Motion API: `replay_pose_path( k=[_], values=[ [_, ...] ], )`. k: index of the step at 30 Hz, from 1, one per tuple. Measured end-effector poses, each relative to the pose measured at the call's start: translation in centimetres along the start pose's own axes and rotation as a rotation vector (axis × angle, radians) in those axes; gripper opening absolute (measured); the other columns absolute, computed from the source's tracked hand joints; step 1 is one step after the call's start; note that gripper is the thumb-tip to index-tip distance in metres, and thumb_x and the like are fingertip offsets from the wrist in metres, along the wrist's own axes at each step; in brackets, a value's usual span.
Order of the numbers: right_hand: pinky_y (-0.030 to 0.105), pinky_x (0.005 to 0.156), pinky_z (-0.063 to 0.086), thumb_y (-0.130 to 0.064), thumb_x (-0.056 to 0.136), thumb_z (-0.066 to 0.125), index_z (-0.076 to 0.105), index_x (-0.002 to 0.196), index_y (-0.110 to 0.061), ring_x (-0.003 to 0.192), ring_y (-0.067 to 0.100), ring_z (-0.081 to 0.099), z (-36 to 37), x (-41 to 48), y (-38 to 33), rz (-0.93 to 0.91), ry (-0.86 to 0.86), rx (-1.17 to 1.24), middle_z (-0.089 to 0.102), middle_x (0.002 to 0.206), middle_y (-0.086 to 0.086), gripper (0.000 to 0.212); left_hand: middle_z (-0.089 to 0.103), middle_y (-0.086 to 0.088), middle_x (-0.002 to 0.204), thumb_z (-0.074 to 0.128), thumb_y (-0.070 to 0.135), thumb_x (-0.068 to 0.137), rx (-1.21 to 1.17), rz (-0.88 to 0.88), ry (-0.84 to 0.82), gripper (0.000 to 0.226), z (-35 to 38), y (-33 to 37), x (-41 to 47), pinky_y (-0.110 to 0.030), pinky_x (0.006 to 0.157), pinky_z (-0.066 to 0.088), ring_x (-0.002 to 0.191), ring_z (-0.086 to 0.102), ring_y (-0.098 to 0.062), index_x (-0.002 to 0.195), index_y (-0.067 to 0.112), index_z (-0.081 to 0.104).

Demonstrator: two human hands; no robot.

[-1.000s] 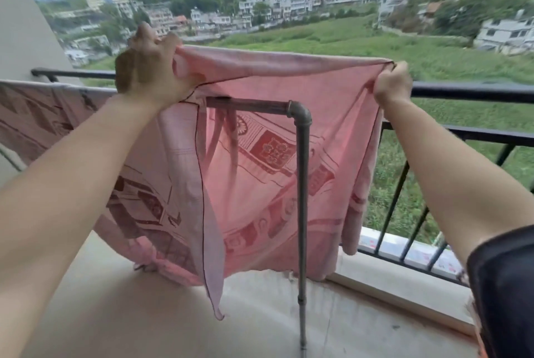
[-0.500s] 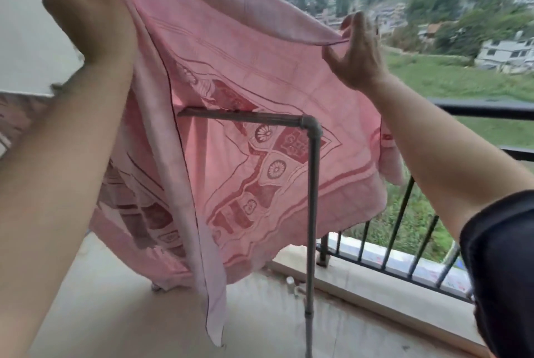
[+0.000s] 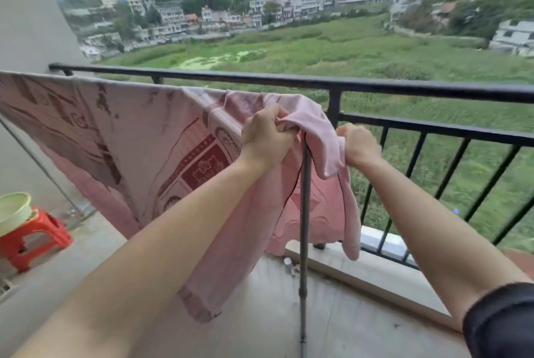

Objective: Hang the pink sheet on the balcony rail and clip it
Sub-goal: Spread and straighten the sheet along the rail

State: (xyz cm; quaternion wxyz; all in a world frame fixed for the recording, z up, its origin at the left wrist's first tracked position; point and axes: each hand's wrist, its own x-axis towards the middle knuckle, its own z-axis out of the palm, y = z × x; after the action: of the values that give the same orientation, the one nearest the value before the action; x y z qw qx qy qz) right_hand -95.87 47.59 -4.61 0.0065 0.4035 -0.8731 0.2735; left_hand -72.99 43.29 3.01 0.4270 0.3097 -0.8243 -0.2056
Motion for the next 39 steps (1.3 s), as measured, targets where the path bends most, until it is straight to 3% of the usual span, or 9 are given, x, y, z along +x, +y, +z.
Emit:
replay_pose_path(
  k=[7,11,15,17,21,25,32,35,39],
  values=[
    [0.023,0.055,0.035,-0.035,0.078,0.064,0.055,0.114,-0.016,0.061,0.011,0.054,0.0,-4.4,1.5,-0.568,0.465,0.269,0.062,0.1,0.005,0.042,0.062,0.012,0.07,0.059,0.036,0.078,-0.008,-0.077,0.102,0.01,2.7,2.5,2.4,-0.028,0.066,0.045,0.08,0.064,-0.02,0.077,0.026,0.059],
    [0.027,0.061,0.041,-0.014,0.084,0.066,0.063,0.108,-0.013,0.079,0.02,0.061,-2.3,-0.9,0.6,-0.339,0.713,0.49,0.066,0.098,0.009,0.023,0.063,0.012,0.066,0.071,0.032,0.076,-0.126,-0.019,-0.008,0.012,3.3,3.2,3.8,-0.028,0.065,0.051,0.072,0.064,-0.01,0.079,0.026,0.061],
    [0.03,0.071,0.046,-0.025,0.086,0.057,0.073,0.088,-0.021,0.088,0.029,0.063,-2.9,3.0,2.5,0.127,0.065,0.106,0.07,0.104,0.012,0.016,0.071,0.009,0.084,0.082,0.045,0.069,-0.27,0.036,-0.379,0.04,2.9,2.0,4.3,-0.024,0.072,0.056,0.076,0.067,0.0,0.101,0.025,0.068],
    [0.03,0.065,0.049,-0.026,0.085,0.053,0.07,0.087,-0.011,0.081,0.029,0.064,-2.1,2.9,3.2,0.222,-0.217,-0.117,0.068,0.092,0.012,0.023,0.072,0.002,0.095,0.077,0.04,0.077,-0.314,0.014,-0.203,0.037,2.7,0.8,4.8,-0.036,0.08,0.058,0.085,0.069,-0.011,0.106,0.019,0.066],
    [0.023,0.054,0.05,-0.024,0.077,0.071,0.064,0.094,-0.006,0.074,0.017,0.062,-1.1,2.8,3.3,0.147,-0.379,-0.011,0.066,0.093,0.007,0.025,0.06,-0.002,0.122,0.047,0.045,0.094,0.331,0.091,0.243,0.037,1.9,-4.4,7.2,-0.044,0.102,0.039,0.117,0.05,-0.021,0.114,0.021,0.067],
    [0.043,0.107,0.046,-0.014,0.086,0.073,0.059,0.13,-0.019,0.123,0.015,0.057,-3.1,3.9,1.5,0.059,-0.9,0.333,0.059,0.135,-0.002,0.046,0.044,-0.004,0.146,0.024,0.052,0.101,0.515,0.11,-0.009,0.05,0.1,-10.7,8.3,-0.051,0.117,0.009,0.138,0.032,-0.025,0.135,0.027,0.051],
    [0.034,0.075,0.055,-0.004,0.096,0.042,0.057,0.129,-0.014,0.096,0.023,0.061,-6.6,6.9,-10.2,-0.004,-0.068,0.552,0.061,0.129,0.015,0.038,0.033,-0.011,0.154,0.022,0.056,0.099,0.583,0.074,-0.01,0.055,-5.8,-19.2,10.3,-0.053,0.116,0.013,0.142,0.026,-0.03,0.144,0.029,0.038],
    [0.042,0.09,0.053,-0.041,0.102,0.04,0.062,0.119,-0.009,0.101,0.026,0.063,-5.1,6.6,-17.3,-0.135,-0.059,0.319,0.066,0.116,0.009,0.042,0.029,-0.01,0.156,0.023,0.056,0.097,0.606,-0.025,-0.038,0.058,-9.9,-24.4,11.4,-0.053,0.116,0.014,0.143,0.024,-0.03,0.147,0.028,0.035],
    [0.033,0.071,0.051,-0.062,0.1,0.027,0.063,0.112,-0.013,0.085,0.02,0.061,0.6,4.7,-27.6,-0.359,-0.009,-0.123,0.065,0.098,0.002,0.062,0.023,-0.012,0.158,0.024,0.059,0.097,0.642,-0.208,-0.084,0.062,-16.7,-33.2,11.7,-0.052,0.117,0.013,0.146,0.018,-0.029,0.149,0.027,0.031]
  ],
)
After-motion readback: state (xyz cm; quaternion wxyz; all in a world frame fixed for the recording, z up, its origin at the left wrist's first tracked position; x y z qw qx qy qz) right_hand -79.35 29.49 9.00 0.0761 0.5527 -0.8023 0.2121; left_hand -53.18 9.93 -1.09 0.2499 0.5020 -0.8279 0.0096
